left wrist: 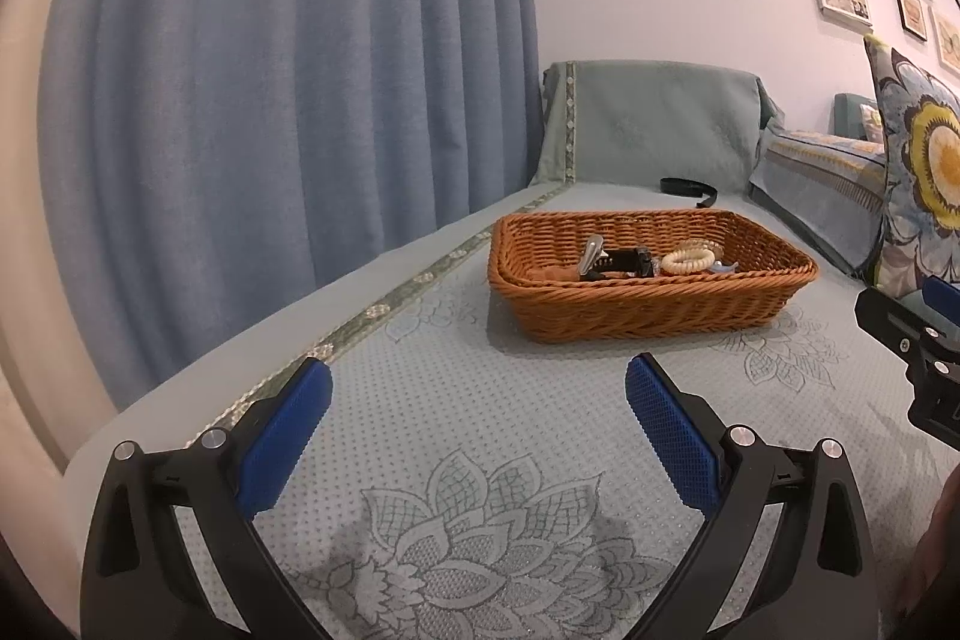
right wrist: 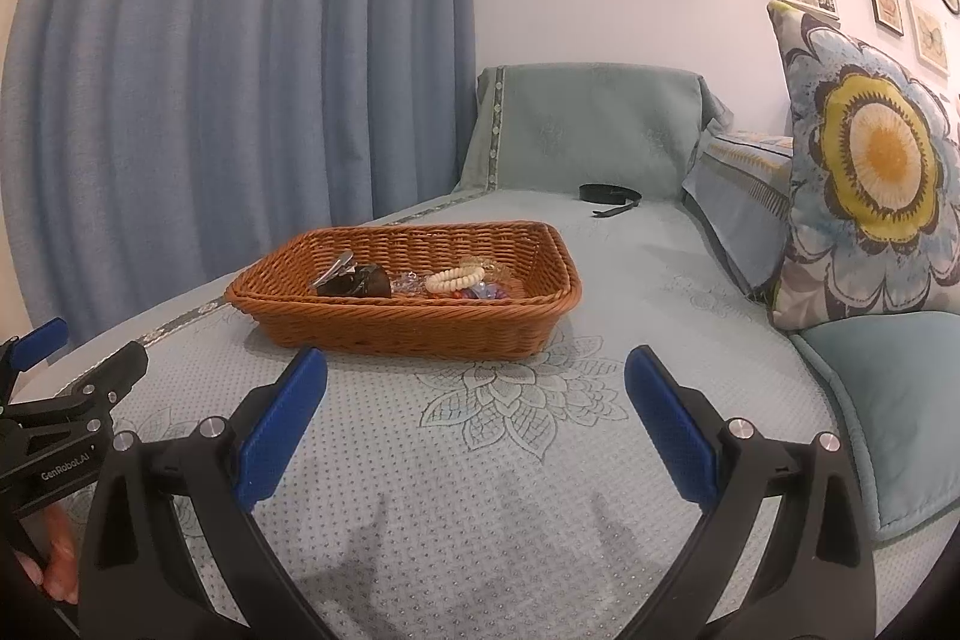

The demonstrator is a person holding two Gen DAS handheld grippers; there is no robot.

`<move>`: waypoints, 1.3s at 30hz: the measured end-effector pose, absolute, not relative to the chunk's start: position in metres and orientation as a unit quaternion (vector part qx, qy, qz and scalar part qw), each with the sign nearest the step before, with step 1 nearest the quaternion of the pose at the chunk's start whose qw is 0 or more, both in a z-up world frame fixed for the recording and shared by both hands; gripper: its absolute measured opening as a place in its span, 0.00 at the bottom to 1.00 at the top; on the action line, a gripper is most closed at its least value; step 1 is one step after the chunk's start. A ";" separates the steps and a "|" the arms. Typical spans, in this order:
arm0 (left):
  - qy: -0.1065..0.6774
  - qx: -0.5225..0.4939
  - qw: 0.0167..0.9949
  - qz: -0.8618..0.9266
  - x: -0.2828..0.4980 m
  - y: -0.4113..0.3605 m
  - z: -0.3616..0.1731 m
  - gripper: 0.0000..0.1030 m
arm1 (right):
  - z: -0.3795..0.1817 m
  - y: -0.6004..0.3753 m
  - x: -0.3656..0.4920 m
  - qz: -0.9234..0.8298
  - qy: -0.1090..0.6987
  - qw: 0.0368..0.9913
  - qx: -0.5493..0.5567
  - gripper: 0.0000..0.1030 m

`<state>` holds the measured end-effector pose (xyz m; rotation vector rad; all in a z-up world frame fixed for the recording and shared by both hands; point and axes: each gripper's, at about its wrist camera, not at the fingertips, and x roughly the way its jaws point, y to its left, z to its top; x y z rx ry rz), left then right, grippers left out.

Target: Organize jewelry

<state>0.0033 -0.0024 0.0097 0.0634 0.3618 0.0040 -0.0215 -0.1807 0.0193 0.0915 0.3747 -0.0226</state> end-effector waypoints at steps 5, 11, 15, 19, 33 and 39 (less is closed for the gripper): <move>0.179 0.032 0.983 0.001 0.004 -0.001 0.009 0.92 | 0.019 -0.181 -0.022 -0.010 0.187 0.981 0.046 0.92; 0.179 0.032 0.983 0.001 0.003 -0.002 0.009 0.92 | 0.019 -0.181 -0.022 -0.010 0.187 0.981 0.046 0.92; 0.179 0.033 0.983 0.001 0.003 -0.002 0.009 0.92 | 0.019 -0.180 -0.022 -0.010 0.187 0.981 0.046 0.92; 0.179 0.033 0.983 0.001 0.003 -0.002 0.009 0.92 | 0.019 -0.180 -0.022 -0.010 0.188 0.981 0.045 0.92; 0.185 0.028 0.982 0.000 0.005 0.001 0.009 0.92 | 0.018 -0.179 -0.021 -0.009 0.190 0.981 0.045 0.92; 0.185 0.031 0.982 0.000 0.006 0.001 0.010 0.92 | 0.018 -0.180 -0.021 -0.008 0.191 0.980 0.045 0.92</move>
